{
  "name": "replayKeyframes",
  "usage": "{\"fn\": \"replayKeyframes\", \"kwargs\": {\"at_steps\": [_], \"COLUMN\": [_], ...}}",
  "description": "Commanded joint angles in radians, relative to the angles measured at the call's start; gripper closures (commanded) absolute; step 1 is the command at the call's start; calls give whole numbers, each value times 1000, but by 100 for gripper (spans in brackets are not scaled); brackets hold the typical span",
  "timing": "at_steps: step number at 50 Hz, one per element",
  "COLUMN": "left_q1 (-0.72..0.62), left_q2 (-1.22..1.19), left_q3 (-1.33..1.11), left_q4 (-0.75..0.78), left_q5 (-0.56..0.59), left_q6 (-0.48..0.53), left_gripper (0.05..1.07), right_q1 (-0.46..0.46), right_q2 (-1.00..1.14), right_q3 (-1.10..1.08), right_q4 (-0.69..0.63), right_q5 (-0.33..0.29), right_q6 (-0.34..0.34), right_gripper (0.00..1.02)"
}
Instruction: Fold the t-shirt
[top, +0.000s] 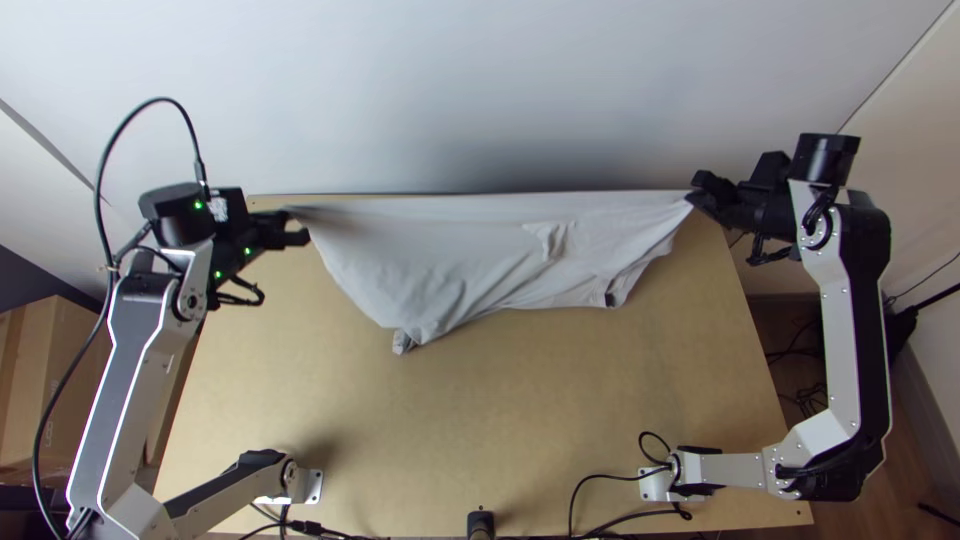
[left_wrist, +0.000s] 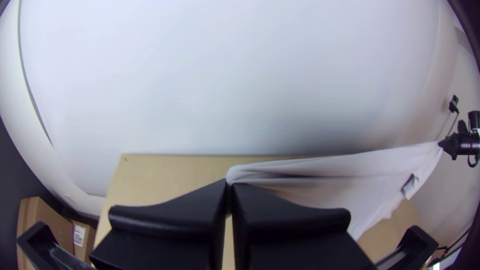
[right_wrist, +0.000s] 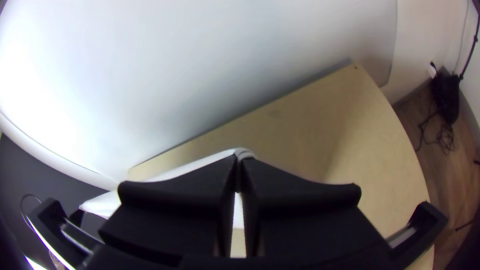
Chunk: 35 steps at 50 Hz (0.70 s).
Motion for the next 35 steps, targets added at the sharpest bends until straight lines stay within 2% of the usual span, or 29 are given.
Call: {"fn": "replayKeyframes", "kwargs": {"at_steps": [1,4,9,18,35], "left_q1": [19,20,28,63,102], "left_q2": [42,70,96,76,-160], "left_q3": [124,183,279,425,453], "left_q4": [41,52,72,99,105], "left_q5": [-93,-143,-208,-244,-261], "left_q6": [-33,-47,-50,-45,-7], "left_gripper": [105,105,105,105,105], "right_q1": [-14,-15,-17,-21,-12], "right_q2": [34,58,105,128,-185], "right_q3": [60,100,219,413,385], "right_q4": [93,127,141,147,187], "right_q5": [20,20,20,39,36], "right_q6": [-44,-68,-68,-88,-122], "right_gripper": [100,100,100,100,100]}}
